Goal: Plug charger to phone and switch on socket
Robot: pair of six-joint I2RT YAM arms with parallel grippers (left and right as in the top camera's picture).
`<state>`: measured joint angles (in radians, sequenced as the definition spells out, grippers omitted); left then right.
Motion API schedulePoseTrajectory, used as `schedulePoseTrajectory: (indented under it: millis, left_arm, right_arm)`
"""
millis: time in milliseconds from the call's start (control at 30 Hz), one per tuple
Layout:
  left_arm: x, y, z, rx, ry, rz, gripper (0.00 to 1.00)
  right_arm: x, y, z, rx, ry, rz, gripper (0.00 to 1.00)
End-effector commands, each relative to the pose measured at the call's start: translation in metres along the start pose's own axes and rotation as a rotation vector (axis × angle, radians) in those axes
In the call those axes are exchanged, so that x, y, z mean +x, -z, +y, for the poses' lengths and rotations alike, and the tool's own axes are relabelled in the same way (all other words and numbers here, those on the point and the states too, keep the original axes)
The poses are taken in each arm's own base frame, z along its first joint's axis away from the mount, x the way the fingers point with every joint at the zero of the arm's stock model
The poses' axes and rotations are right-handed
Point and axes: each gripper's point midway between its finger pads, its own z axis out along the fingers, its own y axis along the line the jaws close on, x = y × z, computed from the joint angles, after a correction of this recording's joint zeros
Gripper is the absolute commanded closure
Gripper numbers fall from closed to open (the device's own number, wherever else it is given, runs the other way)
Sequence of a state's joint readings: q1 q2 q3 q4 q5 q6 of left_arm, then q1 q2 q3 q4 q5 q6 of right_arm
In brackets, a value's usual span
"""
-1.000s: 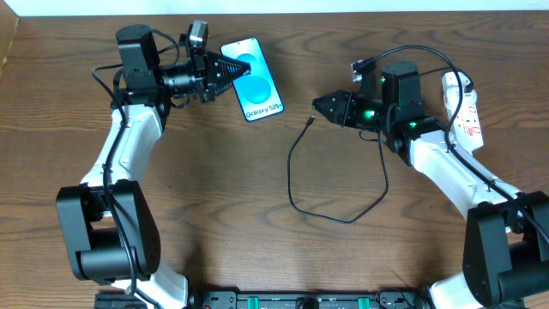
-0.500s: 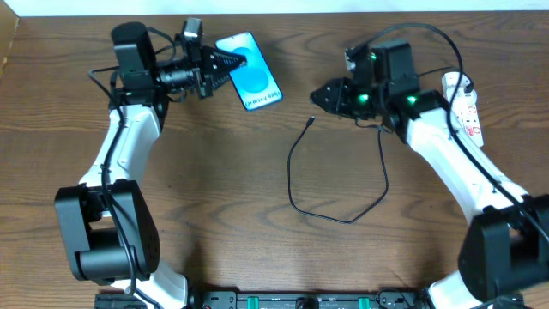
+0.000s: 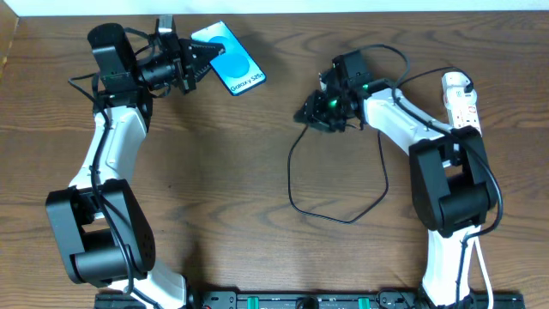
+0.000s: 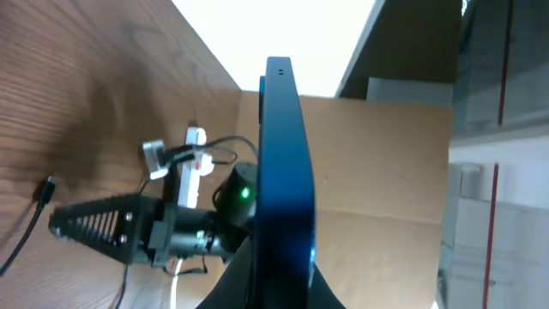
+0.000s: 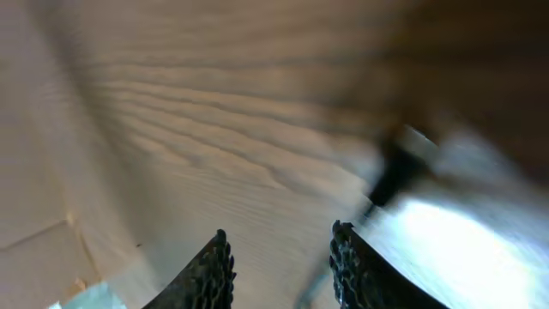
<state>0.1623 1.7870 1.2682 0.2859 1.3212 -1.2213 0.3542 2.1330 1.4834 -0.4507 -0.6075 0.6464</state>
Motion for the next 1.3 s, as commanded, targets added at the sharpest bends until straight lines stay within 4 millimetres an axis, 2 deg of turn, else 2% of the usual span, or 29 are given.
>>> schedulePoseTrajectory:
  millis: [0,67,167,267,400,500,667,833,1067,1267]
  left_arm:
    - [0.026,0.001,-0.014,0.056,-0.157,0.142,0.92]
    - [0.039,0.001,-0.013,0.081,-0.201,0.206,0.93]
    - [0.052,-0.002,-0.006,0.098,-0.220,0.260,0.93]
    - [0.067,-0.013,0.015,0.094,-0.204,0.294,0.93]
    - [0.080,-0.027,0.047,0.052,-0.138,0.293,0.93]
    - [0.089,-0.037,0.056,0.037,-0.135,0.303,0.93]
    - [0.102,-0.052,0.058,0.026,-0.143,0.334,0.93]
    - [0.104,-0.060,0.061,0.006,-0.143,0.323,0.93]
    - [0.103,-0.060,0.062,0.001,-0.136,0.316,0.92]
    - [0.103,-0.060,0.062,0.001,-0.136,0.316,0.92]
  right_arm:
    - [-0.011,0.017,0.034,-0.072,0.177,-0.041,0.66]
    - [-0.017,0.024,0.040,-0.056,0.318,-0.076,0.65]
    - [-0.025,0.035,0.039,0.014,0.442,-0.111,0.65]
    - [-0.031,0.056,0.047,0.092,0.607,-0.122,0.68]
    - [-0.033,0.078,0.060,0.149,0.674,-0.119,0.69]
    - [-0.024,0.084,0.071,0.152,0.683,-0.089,0.72]
    - [-0.001,0.076,0.082,0.139,0.660,-0.026,0.77]
    - [0.026,0.064,0.096,0.105,0.652,0.042,0.82]
    - [0.038,0.055,0.110,0.083,0.608,0.051,0.83]
    - [0.052,0.045,0.134,0.018,0.625,0.056,0.85]
